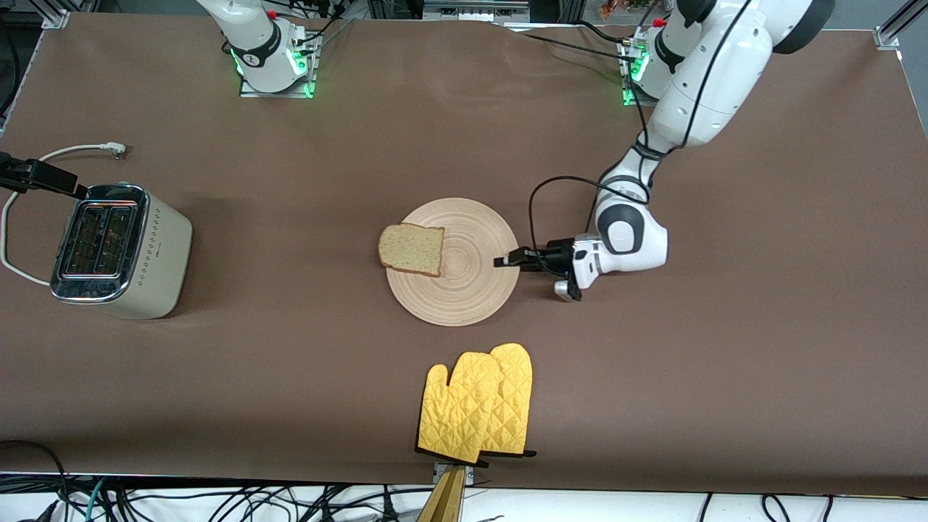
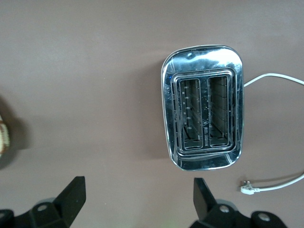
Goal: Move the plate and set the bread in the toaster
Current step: 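Release the plate with the left gripper while the right gripper approaches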
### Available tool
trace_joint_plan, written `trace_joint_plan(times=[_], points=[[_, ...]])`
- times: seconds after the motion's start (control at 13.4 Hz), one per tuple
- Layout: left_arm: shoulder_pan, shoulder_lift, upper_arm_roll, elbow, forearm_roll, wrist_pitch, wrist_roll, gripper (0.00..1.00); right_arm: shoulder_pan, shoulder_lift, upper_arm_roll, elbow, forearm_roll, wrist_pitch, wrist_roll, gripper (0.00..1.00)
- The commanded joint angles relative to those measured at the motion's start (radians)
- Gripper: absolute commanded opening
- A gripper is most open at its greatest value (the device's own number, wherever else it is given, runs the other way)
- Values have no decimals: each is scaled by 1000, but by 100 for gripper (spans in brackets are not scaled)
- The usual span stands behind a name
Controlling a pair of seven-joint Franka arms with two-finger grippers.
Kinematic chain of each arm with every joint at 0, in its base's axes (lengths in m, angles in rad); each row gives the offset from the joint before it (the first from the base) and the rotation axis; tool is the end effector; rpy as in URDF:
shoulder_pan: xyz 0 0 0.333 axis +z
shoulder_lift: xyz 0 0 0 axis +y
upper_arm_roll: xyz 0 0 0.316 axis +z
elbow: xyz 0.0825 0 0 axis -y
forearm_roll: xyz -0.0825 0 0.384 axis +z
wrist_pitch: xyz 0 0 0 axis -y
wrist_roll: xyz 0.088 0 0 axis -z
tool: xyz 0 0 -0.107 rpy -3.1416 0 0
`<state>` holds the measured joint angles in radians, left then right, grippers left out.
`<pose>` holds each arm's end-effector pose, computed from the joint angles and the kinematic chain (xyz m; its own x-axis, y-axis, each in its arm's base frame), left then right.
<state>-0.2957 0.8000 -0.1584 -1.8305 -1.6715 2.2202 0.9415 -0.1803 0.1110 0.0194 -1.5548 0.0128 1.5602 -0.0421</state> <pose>0.5407 -0.2975 0.0925 0.9963 0.0387 -0.0764 0.0854 -0.3913 0.9163 0.5759 -0.0927 0.5680 0.9876 -0.1174 -0.1047 -0.1200 -0.9926 -0.0193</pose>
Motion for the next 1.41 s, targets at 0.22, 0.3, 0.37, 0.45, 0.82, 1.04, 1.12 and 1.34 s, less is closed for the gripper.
trace_joint_plan(times=[0.22, 0.3, 0.37, 0.45, 0.82, 1.04, 1.12, 1.34], points=[[-40, -31, 49, -19, -67, 1, -13, 39, -28, 70, 7, 24, 70, -6, -8, 100], [-37, -35, 51, -23, -67, 1, -16, 55, -30, 72, 5, 24, 85, -8, -9, 100], [-33, -41, 60, -24, -65, 0, -17, 65, -28, 69, 5, 22, 84, -11, -1, 100], [-31, -50, 69, -33, -65, -5, -15, 65, -28, 67, 7, 22, 82, -18, -1, 100], [59, -192, 71, -159, -50, -5, -15, 100, -25, 79, 13, 10, 119, -25, -25, 100], [206, -347, 60, -260, 98, -5, -42, 100, -25, 98, 11, -39, 258, -57, -81, 100], [263, -387, 56, -262, 210, -7, -96, 100, -22, 98, 14, -60, 295, -48, -79, 100], [366, -478, 43, -247, 612, -11, -242, 100, 2, 104, 19, -125, 384, -8, -74, 100]])
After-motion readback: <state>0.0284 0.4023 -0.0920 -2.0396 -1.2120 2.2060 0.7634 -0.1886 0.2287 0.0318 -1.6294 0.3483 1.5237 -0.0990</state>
